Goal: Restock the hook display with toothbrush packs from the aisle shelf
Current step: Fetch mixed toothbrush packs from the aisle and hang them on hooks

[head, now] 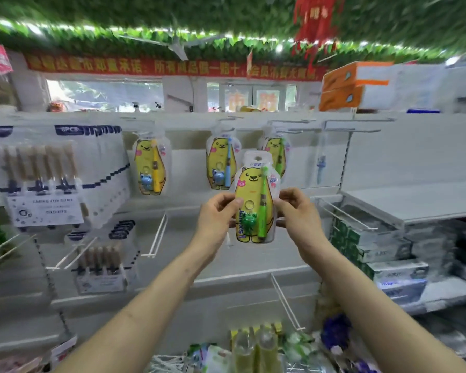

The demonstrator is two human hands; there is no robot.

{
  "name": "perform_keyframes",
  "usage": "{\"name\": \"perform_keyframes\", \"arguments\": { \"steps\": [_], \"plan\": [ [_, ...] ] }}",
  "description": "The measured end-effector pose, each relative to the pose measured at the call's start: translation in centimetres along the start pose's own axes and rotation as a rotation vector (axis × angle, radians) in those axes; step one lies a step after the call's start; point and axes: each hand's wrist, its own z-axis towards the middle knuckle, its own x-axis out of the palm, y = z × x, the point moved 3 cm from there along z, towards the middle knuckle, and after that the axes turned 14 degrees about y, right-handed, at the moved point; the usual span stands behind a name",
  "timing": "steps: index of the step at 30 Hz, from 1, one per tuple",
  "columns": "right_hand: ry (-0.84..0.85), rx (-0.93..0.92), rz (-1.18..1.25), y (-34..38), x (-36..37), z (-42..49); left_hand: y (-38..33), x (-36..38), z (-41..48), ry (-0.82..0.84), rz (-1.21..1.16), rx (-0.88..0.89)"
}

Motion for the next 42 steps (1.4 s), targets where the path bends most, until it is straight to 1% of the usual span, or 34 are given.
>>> {"name": "perform_keyframes", "arguments": {
  "steps": [4,8,14,20,28,34,38,42],
  "plan": [
    [-0.085,-0.040,-0.042,0.2,-4.1,2.5,-0.3,2.9,5.0,0.062,0.048,0.058],
    [-0.134,-0.092,-0.072,0.0,-7.3,4.5,-0.2,5.1,8.1,0.100,0.067,0.113],
    [-0.153,-0.154,-0.068,0.0,-8.8,6.7,-0.1,5.9,10.1,0.085,0.016,0.151],
    [-0.147,-0.205,0.012,-0.6,-9.9,7.1,-0.4,7.4,10.8,0.054,0.022,0.141],
    [-0.044,-0.234,0.095,0.0,-12.4,7.8,-1.4,10.2,10.0,-0.095,0.033,0.134],
    [0.066,-0.194,0.144,-0.2,-13.2,8.6,-2.2,11.3,9.2,-0.196,0.079,0.124],
    [0.109,-0.177,0.108,-0.9,-13.4,10.4,-1.8,11.4,9.9,-0.246,0.086,0.105],
    [0.114,-0.118,0.034,-2.5,-12.9,13.1,-0.2,10.4,12.7,-0.270,0.185,0.067]
  ]
}}
